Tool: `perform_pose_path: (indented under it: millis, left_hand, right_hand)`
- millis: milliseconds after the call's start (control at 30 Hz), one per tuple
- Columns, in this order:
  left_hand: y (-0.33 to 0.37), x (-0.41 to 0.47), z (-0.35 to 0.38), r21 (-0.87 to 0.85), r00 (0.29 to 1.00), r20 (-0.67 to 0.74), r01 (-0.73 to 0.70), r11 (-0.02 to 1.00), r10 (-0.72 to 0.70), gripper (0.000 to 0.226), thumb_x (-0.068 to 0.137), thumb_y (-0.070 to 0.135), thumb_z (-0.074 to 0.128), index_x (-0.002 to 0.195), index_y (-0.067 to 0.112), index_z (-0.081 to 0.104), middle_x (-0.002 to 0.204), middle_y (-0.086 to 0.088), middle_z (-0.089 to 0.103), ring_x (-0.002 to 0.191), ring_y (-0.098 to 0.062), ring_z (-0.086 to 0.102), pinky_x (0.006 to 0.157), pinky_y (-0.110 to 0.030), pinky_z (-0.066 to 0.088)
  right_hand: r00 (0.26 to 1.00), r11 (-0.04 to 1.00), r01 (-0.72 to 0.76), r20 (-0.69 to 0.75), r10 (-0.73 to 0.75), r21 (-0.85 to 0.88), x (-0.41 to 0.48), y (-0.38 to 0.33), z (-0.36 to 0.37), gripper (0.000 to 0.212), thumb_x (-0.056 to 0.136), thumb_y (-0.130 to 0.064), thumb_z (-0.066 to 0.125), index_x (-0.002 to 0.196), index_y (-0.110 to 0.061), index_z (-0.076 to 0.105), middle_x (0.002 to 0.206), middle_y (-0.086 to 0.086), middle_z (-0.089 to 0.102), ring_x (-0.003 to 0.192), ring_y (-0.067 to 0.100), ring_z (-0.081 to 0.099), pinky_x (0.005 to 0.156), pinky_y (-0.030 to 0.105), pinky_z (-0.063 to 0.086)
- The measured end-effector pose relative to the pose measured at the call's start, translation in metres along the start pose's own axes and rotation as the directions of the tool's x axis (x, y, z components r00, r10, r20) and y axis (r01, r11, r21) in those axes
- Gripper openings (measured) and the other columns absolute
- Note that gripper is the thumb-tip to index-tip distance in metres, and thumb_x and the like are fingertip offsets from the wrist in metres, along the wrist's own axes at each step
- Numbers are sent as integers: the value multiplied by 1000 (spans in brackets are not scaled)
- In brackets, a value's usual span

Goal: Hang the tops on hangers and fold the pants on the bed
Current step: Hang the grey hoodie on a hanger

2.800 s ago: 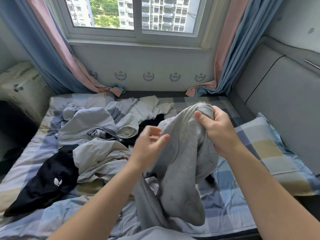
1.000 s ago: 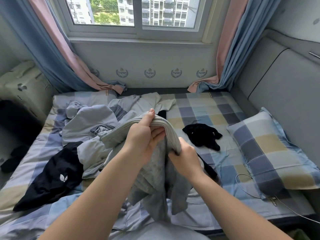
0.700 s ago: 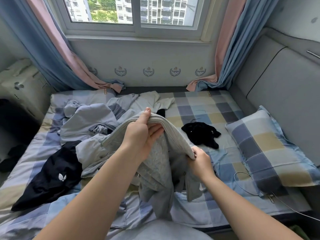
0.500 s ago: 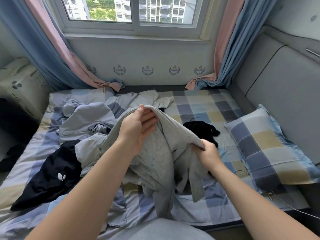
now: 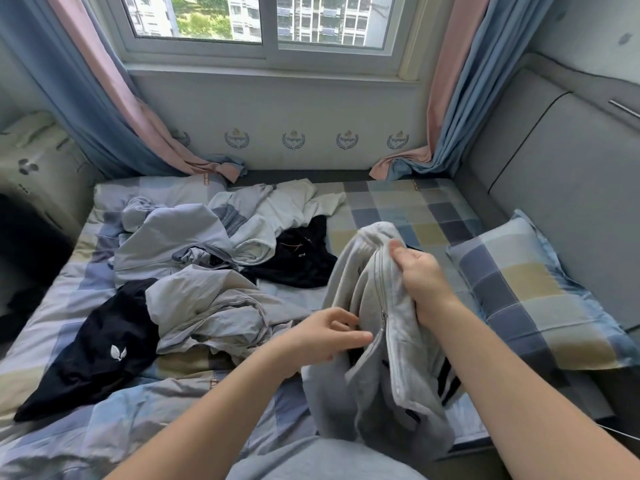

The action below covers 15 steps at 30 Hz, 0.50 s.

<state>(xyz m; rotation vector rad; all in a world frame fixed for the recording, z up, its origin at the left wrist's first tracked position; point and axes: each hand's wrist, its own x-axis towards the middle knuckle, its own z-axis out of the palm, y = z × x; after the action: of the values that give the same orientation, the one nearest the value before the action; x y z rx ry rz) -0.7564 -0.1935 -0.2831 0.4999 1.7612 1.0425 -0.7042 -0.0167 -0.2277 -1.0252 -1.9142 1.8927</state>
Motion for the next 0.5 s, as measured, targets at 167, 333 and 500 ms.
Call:
perform_pose_path:
  millis: [167, 333, 500]
  left_hand:
    - [-19, 15, 6, -79, 997, 76, -25, 997, 31, 55, 66, 52, 73, 113, 26, 66, 104, 6, 73, 92, -11, 65, 87, -32, 53]
    - [-49, 38, 26, -141, 997, -10, -73, 987, 72, 32, 75, 33, 68, 84, 3, 59, 77, -8, 53, 72, -19, 48, 60, -32, 37]
    - [-67, 63, 24, -176, 982, -183, -68, 982, 35, 21, 77, 36, 61, 79, 15, 54, 77, -7, 43, 74, -17, 41, 69, -32, 31]
  right_hand:
    - [1000, 911, 11, 13, -18, 413, -3, -35, -12, 37, 108, -20, 41, 81, -6, 61, 59, 4, 61, 55, 18, 58, 58, 28, 56]
    - [988, 904, 98, 69, -138, 417, 1, -62, -8, 33, 108, -20, 41, 80, -10, 54, 54, -1, 46, 47, 12, 48, 66, 35, 60]
    - [989, 998, -53, 142, 46, 45, 10, -13, 3, 23, 105, -19, 51, 86, -9, 60, 65, 2, 62, 57, 14, 63, 70, 34, 57]
